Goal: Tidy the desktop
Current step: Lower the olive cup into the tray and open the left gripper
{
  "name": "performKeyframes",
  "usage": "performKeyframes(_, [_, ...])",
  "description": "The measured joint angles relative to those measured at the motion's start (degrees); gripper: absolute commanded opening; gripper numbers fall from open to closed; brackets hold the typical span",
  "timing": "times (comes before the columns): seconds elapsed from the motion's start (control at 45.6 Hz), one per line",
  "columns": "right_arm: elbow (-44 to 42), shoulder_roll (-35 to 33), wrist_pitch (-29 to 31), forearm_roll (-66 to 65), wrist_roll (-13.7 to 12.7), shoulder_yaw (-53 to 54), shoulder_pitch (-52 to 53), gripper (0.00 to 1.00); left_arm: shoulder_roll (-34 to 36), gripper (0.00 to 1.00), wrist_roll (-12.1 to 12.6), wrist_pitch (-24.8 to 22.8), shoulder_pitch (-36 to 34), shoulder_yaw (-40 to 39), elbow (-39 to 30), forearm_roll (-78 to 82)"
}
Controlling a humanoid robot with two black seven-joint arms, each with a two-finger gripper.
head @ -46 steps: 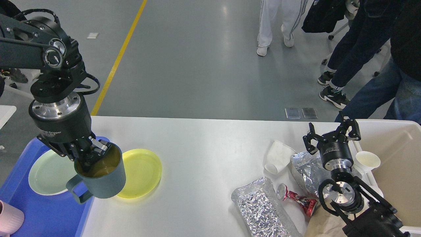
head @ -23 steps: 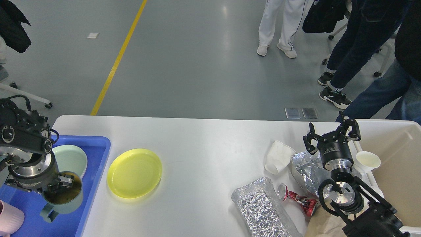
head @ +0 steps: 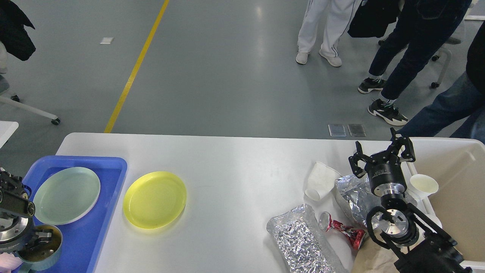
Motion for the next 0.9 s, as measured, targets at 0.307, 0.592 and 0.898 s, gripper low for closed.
performKeyframes(0.307, [0.00, 0.00, 0.00, 0.00, 0.00, 0.00, 0.00, 1.00, 0.34, 0.11, -0.25, 2.08, 3.03, -2.31, 1.73, -0.16])
performKeyframes(0.592, [-0.07, 0.00, 0.00, 0.00, 0.00, 0.00, 0.00, 1.00, 0.02, 0.32, -0.31, 1.74, 4.46, -5.68, 1.78, -0.26])
performKeyframes(0.898, [-0.02, 0.00, 0.00, 0.00, 0.00, 0.00, 0.01, 1.00, 0.33, 0.80, 0.32, 1.09, 4.54, -5.78, 1.78, -0.26])
